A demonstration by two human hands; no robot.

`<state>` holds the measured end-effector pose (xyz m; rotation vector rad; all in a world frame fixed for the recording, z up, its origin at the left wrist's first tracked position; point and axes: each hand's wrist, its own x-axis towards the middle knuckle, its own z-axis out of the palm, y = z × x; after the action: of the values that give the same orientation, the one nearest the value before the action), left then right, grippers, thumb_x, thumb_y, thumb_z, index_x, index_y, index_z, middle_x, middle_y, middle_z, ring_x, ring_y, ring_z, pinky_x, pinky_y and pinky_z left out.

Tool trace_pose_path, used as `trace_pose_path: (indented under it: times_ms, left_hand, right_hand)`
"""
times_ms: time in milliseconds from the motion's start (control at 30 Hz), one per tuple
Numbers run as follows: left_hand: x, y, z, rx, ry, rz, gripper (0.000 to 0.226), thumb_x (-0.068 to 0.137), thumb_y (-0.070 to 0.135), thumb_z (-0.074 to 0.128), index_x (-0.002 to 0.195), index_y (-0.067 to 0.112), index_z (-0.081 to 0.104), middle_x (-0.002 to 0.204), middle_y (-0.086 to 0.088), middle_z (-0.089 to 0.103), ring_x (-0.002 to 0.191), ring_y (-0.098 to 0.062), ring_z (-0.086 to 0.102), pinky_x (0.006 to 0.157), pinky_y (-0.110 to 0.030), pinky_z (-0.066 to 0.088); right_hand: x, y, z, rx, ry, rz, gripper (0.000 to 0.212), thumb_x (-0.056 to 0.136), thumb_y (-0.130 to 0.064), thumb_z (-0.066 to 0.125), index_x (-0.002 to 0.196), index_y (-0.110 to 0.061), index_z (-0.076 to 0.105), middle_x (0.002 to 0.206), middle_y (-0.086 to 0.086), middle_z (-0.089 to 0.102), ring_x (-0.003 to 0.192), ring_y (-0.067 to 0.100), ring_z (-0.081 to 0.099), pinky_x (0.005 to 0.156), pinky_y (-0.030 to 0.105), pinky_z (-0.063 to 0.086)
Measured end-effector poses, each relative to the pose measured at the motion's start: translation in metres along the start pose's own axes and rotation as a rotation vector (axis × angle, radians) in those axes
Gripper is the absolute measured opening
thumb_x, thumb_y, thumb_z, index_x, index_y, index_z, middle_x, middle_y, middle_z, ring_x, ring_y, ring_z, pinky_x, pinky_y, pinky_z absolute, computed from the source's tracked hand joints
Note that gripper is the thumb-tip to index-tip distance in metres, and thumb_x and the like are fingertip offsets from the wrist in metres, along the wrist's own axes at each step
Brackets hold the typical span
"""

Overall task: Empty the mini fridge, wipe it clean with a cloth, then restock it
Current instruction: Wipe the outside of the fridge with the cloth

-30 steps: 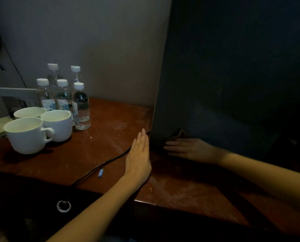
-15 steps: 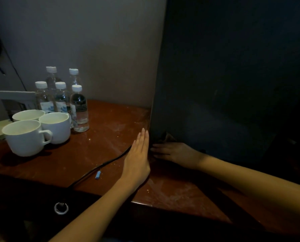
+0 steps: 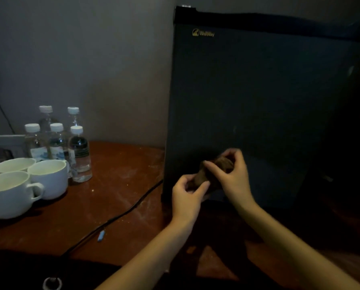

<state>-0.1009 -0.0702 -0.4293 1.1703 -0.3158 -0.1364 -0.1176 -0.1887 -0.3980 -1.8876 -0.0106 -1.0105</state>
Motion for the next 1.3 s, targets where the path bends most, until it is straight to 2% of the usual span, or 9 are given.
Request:
trace_pose_path:
  times_ms: [200,333,467,633,800,933,1033,1167,1300]
  left_hand:
    - [0.007,0.015,-0.005,-0.023,0.014,-0.048,0.026,0.09,-0.001,0.06,0.106,0.019,0.065,0.106,-0.003,0.07,0.099,-0.017,0.068,0.085,-0.031,0.056]
    - [0.01,0.019,-0.024,0.116,-0.193,0.104,0.043,0.09,-0.008,0.054,0.123,0.018,0.061,0.118,0.004,0.068,0.113,-0.007,0.061,0.098,-0.024,0.048]
    - [0.025,0.022,-0.041,0.205,0.116,0.236,0.051,0.093,-0.01,0.046,0.135,0.021,0.051,0.135,0.008,0.055,0.125,-0.003,0.05,0.103,-0.018,0.042]
    - [0.032,0.016,-0.057,0.202,0.11,0.18,0.063,0.095,-0.012,0.041,0.148,0.02,0.029,0.14,0.015,0.035,0.077,0.025,0.055,0.057,0.001,0.04]
    - [0.036,0.005,-0.064,0.185,0.162,0.146,0.066,0.093,-0.014,0.039,0.15,0.016,0.026,0.14,0.009,0.033,0.046,0.025,0.043,0.047,0.0,0.036]
    - [0.038,-0.012,-0.072,0.288,0.214,0.143,0.062,0.094,-0.007,0.044,0.149,0.016,0.029,0.148,0.01,0.033,0.104,0.021,0.047,0.081,0.002,0.039]
    - [0.035,-0.025,-0.081,0.344,0.192,0.063,0.063,0.095,-0.001,0.047,0.151,0.018,0.026,0.153,0.001,0.036,0.136,-0.009,0.037,0.112,-0.028,0.034]
    - [0.025,-0.037,-0.086,0.378,0.137,0.017,0.069,0.095,-0.002,0.046,0.152,0.028,0.021,0.13,0.002,0.058,0.054,-0.006,0.052,0.049,-0.023,0.04]
    - [0.03,-0.046,-0.08,0.433,0.004,0.023,0.079,0.092,-0.01,0.048,0.152,0.031,0.017,0.153,0.012,0.033,0.059,0.002,0.059,0.054,-0.028,0.044]
  right_hand:
    - [-0.024,-0.001,0.026,-0.015,-0.053,-0.107,0.044,0.093,-0.017,0.062,0.125,-0.044,0.049,0.134,-0.019,0.026,0.121,-0.02,0.033,0.095,0.001,0.034]
    - [0.012,-0.019,0.023,-0.189,-0.025,-0.331,0.055,0.088,0.002,0.047,0.13,-0.034,0.053,0.126,-0.002,0.036,0.118,-0.002,0.043,0.1,0.01,0.037]
    - [0.077,-0.061,0.031,-0.308,0.118,-0.727,0.053,0.084,0.015,0.054,0.134,-0.003,0.052,0.128,0.017,0.047,0.122,0.017,0.047,0.105,0.024,0.041]
    - [0.145,-0.077,0.065,-0.443,0.129,-0.901,0.041,0.093,0.005,0.054,0.133,-0.003,0.055,0.141,0.016,0.049,0.138,0.029,0.038,0.111,0.043,0.038]
    - [0.11,-0.017,0.082,-0.535,-0.137,-1.074,0.041,0.094,0.004,0.054,0.133,-0.004,0.056,0.145,0.016,0.045,0.14,0.029,0.036,0.113,0.044,0.035]
    - [0.053,0.049,0.086,-0.684,-0.536,-1.134,0.042,0.1,-0.006,0.042,0.141,-0.007,0.047,0.153,0.01,0.036,0.145,0.023,0.026,0.119,0.036,0.021]
    - [0.03,0.079,0.076,-0.699,-0.738,-1.109,0.042,0.102,-0.011,0.042,0.143,-0.008,0.044,0.154,0.009,0.034,0.146,0.021,0.025,0.118,0.038,0.025]
    - [0.025,0.093,0.032,-0.792,-0.911,-1.204,0.039,0.102,-0.01,0.044,0.141,-0.011,0.049,0.152,0.006,0.038,0.143,0.02,0.031,0.112,0.04,0.035]
    - [0.059,0.063,-0.006,-0.804,-0.814,-1.203,0.038,0.103,-0.01,0.041,0.139,-0.016,0.051,0.151,-0.001,0.04,0.142,0.016,0.033,0.116,0.038,0.03]
